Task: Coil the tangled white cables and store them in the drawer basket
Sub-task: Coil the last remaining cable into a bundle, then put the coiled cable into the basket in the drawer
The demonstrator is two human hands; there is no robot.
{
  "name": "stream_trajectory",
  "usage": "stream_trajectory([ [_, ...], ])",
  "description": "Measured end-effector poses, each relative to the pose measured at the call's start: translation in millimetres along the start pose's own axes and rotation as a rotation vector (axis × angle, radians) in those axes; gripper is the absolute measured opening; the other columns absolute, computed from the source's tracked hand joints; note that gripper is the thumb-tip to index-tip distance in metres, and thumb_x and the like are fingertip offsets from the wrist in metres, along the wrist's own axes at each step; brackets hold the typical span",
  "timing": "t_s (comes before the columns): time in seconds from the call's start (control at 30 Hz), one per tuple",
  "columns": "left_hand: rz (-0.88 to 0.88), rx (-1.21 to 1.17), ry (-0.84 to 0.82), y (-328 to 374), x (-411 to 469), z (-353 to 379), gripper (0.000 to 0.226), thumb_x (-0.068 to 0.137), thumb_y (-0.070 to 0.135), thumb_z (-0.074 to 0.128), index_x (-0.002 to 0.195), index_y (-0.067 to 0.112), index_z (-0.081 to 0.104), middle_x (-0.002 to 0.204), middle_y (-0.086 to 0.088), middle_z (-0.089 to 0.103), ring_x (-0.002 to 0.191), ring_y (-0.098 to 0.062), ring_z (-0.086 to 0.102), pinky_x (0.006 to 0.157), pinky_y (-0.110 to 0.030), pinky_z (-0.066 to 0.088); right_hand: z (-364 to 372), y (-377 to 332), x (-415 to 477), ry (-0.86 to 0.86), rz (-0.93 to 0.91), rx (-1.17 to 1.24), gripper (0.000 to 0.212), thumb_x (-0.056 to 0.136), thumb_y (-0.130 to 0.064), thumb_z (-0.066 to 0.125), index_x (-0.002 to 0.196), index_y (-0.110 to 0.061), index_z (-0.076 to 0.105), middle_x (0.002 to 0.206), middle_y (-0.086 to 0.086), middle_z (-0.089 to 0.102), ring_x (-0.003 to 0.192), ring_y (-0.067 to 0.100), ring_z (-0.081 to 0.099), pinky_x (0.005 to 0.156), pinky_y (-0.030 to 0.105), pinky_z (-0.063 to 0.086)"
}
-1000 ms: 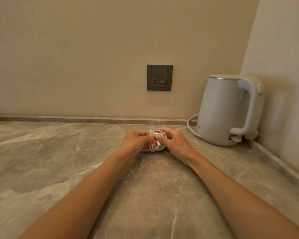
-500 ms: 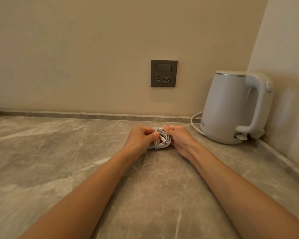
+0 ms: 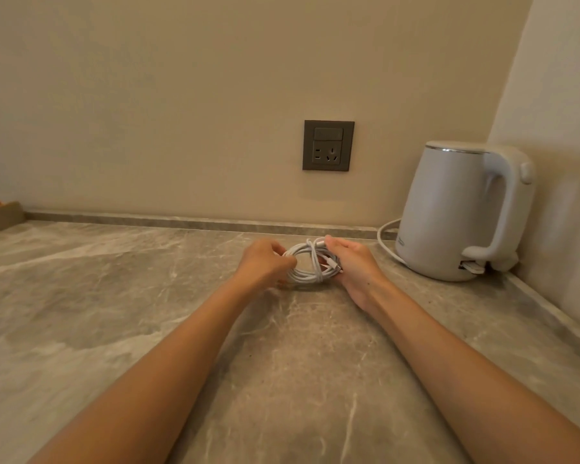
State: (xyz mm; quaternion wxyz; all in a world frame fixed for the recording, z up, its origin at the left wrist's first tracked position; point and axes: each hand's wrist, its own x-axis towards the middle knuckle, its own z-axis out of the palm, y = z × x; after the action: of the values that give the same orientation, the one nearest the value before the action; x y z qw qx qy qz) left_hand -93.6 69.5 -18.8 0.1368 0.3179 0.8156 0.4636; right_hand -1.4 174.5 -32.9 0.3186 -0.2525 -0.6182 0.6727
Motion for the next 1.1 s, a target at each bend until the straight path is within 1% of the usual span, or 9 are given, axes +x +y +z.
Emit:
stream_trajectory([
  [0.1, 0.01, -0.066, 0.009, 3, -7, -13, 0.011, 0.081, 0.01, 0.063, 0.072, 0.014, 0.06, 0.071, -0.004, 0.061, 0.061, -0.012, 0.059, 0.05, -0.021, 0.051, 9, -8, -11, -0.08, 0.007, 0.012, 0.027, 0.099, -0.018, 0.044, 0.085, -0.012, 0.067, 0.077, 0.003, 0.065, 0.065, 0.012, 0.058, 0.056, 0.024, 0.046],
  [0.17, 0.018, -0.1, 0.042, 3, -15, -32, 0.015, 0.08, 0.005, 0.064, 0.07, 0.014, 0.057, 0.07, -0.005, 0.06, 0.061, -0.012, 0.058, 0.048, -0.02, 0.052, 21, -13, -21, -0.136, 0.015, -0.02, 0.028, 0.1, -0.017, 0.043, 0.086, -0.012, 0.067, 0.075, 0.002, 0.064, 0.063, 0.011, 0.056, 0.058, 0.024, 0.046],
  [0.3, 0.053, -0.077, 0.128, -5, -41, -78, 0.008, 0.079, 0.002, 0.063, 0.079, 0.01, 0.062, 0.075, -0.01, 0.063, 0.06, -0.013, 0.057, 0.041, -0.016, 0.048, 59, -20, -41, -0.228, 0.037, -0.045, 0.023, 0.097, -0.012, 0.046, 0.091, -0.01, 0.068, 0.079, 0.005, 0.063, 0.068, 0.015, 0.056, 0.061, 0.028, 0.049],
  [0.47, 0.017, -0.073, 0.251, -38, -93, -147, 0.017, 0.077, 0.0, 0.061, 0.093, 0.005, 0.064, 0.078, -0.012, 0.065, 0.058, -0.012, 0.055, 0.041, -0.016, 0.041, 133, -24, -79, -0.407, 0.065, -0.072, 0.023, 0.095, -0.007, 0.047, 0.081, -0.01, 0.064, 0.073, 0.005, 0.06, 0.061, 0.013, 0.057, 0.063, 0.03, 0.049],
  [0.63, -0.055, -0.087, 0.439, -90, -165, -220, 0.014, 0.078, 0.002, 0.061, 0.089, 0.009, 0.064, 0.077, -0.011, 0.065, 0.061, -0.014, 0.056, 0.042, -0.015, 0.042, 221, -17, -134, -0.606, 0.094, -0.116, 0.019, 0.094, -0.006, 0.048, 0.082, -0.008, 0.064, 0.076, 0.007, 0.06, 0.065, 0.017, 0.056, 0.064, 0.032, 0.05],
  [0.77, -0.137, -0.116, 0.533, -129, -220, -258, 0.013, 0.08, 0.003, 0.06, 0.091, 0.01, 0.062, 0.077, -0.007, 0.062, 0.063, -0.01, 0.055, 0.048, -0.017, 0.042, 278, -8, -180, -0.709, 0.111, -0.14, 0.02, 0.094, -0.005, 0.049, 0.079, -0.008, 0.062, 0.07, 0.006, 0.061, 0.056, 0.012, 0.059, 0.055, 0.026, 0.05],
  [0.87, -0.213, -0.146, 0.654, -168, -271, -292, 0.011, 0.08, 0.004, 0.06, 0.085, 0.014, 0.062, 0.075, -0.004, 0.061, 0.063, -0.01, 0.055, 0.046, -0.016, 0.042, 329, 8, -226, -0.816, 0.155, -0.122, 0.019, 0.093, -0.003, 0.05, 0.08, -0.005, 0.063, 0.07, 0.008, 0.061, 0.055, 0.012, 0.059, 0.052, 0.024, 0.051],
  [0.93, -0.269, -0.141, 0.748, -194, -311, -313, 0.011, 0.079, 0.006, 0.061, 0.086, 0.015, 0.064, 0.076, -0.005, 0.064, 0.063, -0.011, 0.057, 0.044, -0.015, 0.043, 362, 22, -258, -0.913, 0.179, -0.123, 0.016, 0.092, -0.003, 0.051, 0.082, -0.004, 0.064, 0.074, 0.01, 0.062, 0.059, 0.014, 0.06, 0.056, 0.024, 0.053],
  [1.1, -0.398, -0.139, 0.881, -259, -390, -339, 0.016, 0.078, 0.005, 0.064, 0.091, 0.013, 0.066, 0.084, -0.006, 0.067, 0.069, -0.011, 0.061, 0.052, -0.018, 0.047, 419, 68, -324, -1.129, 0.196, -0.223, 0.016, 0.092, -0.01, 0.055, 0.101, -0.002, 0.066, 0.083, 0.009, 0.067, 0.076, 0.017, 0.065, 0.076, 0.033, 0.055],
])
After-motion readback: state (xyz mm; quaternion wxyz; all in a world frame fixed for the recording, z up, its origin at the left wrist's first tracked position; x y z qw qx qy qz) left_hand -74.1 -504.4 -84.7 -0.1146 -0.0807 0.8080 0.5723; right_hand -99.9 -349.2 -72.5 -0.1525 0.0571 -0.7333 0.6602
